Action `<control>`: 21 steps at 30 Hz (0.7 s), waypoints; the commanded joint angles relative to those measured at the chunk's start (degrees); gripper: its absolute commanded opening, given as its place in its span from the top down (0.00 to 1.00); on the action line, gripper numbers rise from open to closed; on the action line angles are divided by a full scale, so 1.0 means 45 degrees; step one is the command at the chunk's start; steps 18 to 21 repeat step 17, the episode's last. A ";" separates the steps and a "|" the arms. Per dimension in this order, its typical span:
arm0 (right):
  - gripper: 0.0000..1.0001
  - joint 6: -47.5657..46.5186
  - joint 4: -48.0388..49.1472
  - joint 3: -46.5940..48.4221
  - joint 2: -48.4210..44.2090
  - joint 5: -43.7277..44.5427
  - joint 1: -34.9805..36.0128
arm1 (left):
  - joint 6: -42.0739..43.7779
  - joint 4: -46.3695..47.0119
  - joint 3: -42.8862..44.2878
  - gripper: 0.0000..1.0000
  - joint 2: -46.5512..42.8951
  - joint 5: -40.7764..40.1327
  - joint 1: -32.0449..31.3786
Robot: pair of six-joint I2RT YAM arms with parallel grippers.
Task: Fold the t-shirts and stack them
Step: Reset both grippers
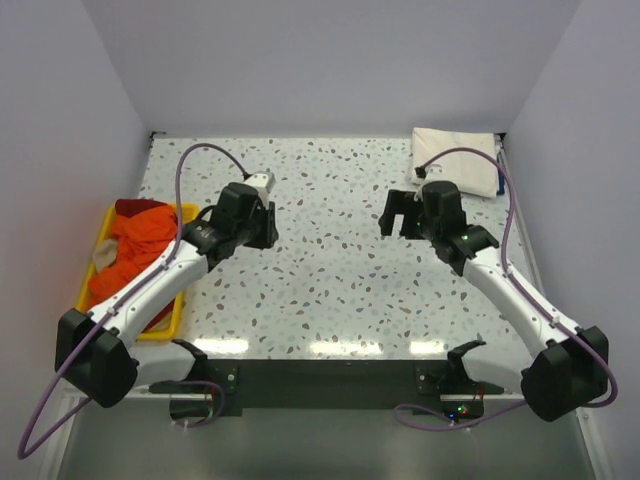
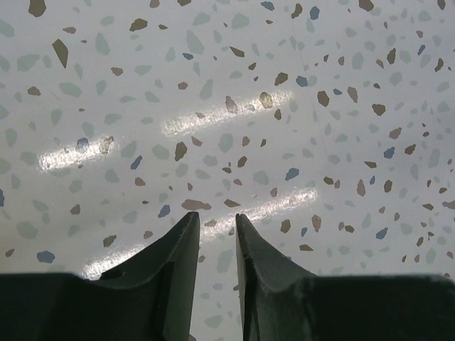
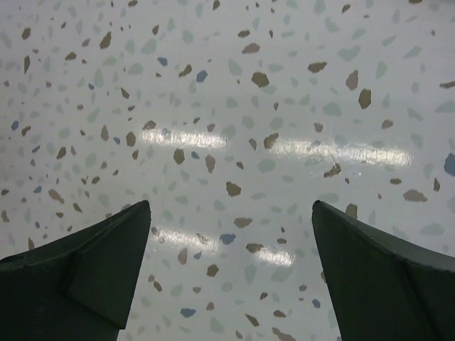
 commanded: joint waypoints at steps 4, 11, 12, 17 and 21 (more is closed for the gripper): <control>0.01 0.1003 -0.0250 -0.1055 -0.1440 -0.1114 0.0043 | -0.0451 0.0789 -0.0842 0.67 -0.1235 -0.0449 0.0090; 0.01 0.1003 -0.0427 -0.0860 -0.1421 -0.0723 0.0024 | -0.0315 0.0751 -0.0667 0.67 -0.1217 -0.0488 0.0090; 0.01 0.0984 -0.0291 -0.0879 -0.1460 -0.0820 0.0024 | -0.0315 0.0731 -0.0648 0.67 -0.1217 -0.0507 0.0090; 0.01 0.0906 -0.0231 -0.0841 -0.1597 -0.0704 0.0024 | -0.0276 0.0731 -0.0687 0.67 -0.1236 -0.0488 0.0090; 0.01 0.0906 -0.0231 -0.0841 -0.1597 -0.0704 0.0024 | -0.0276 0.0731 -0.0687 0.67 -0.1236 -0.0488 0.0090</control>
